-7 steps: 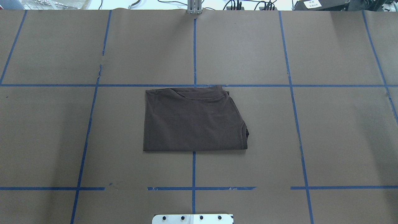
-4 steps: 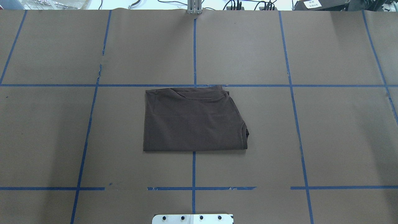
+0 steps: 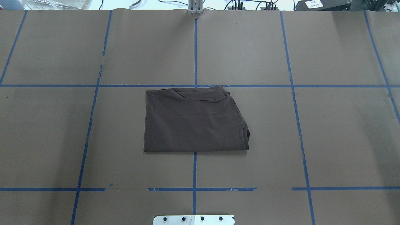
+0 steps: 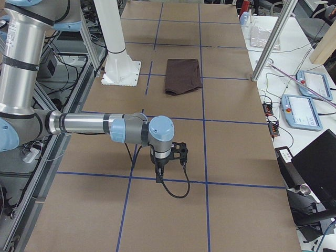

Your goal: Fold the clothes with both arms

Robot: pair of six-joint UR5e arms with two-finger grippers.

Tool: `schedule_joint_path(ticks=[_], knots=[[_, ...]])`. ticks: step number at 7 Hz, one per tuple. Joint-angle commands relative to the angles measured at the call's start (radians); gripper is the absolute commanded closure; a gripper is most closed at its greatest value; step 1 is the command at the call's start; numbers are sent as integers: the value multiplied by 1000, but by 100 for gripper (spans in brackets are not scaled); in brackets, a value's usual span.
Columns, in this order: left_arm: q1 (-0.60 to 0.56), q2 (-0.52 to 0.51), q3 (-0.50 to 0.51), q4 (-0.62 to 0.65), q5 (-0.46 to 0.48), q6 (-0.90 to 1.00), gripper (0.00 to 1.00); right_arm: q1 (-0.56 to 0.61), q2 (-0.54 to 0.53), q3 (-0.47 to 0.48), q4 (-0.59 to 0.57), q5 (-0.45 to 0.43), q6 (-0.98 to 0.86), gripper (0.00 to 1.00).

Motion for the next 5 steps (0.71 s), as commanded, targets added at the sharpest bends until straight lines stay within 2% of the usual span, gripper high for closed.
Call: schedule_joint_path(ticks=[1, 5], knots=[[1, -6, -17, 25, 22, 4, 0, 0, 1, 2, 0, 0, 0, 0], [-1, 6, -23, 12, 18, 23, 0, 0, 1, 0, 0, -1, -2, 0]])
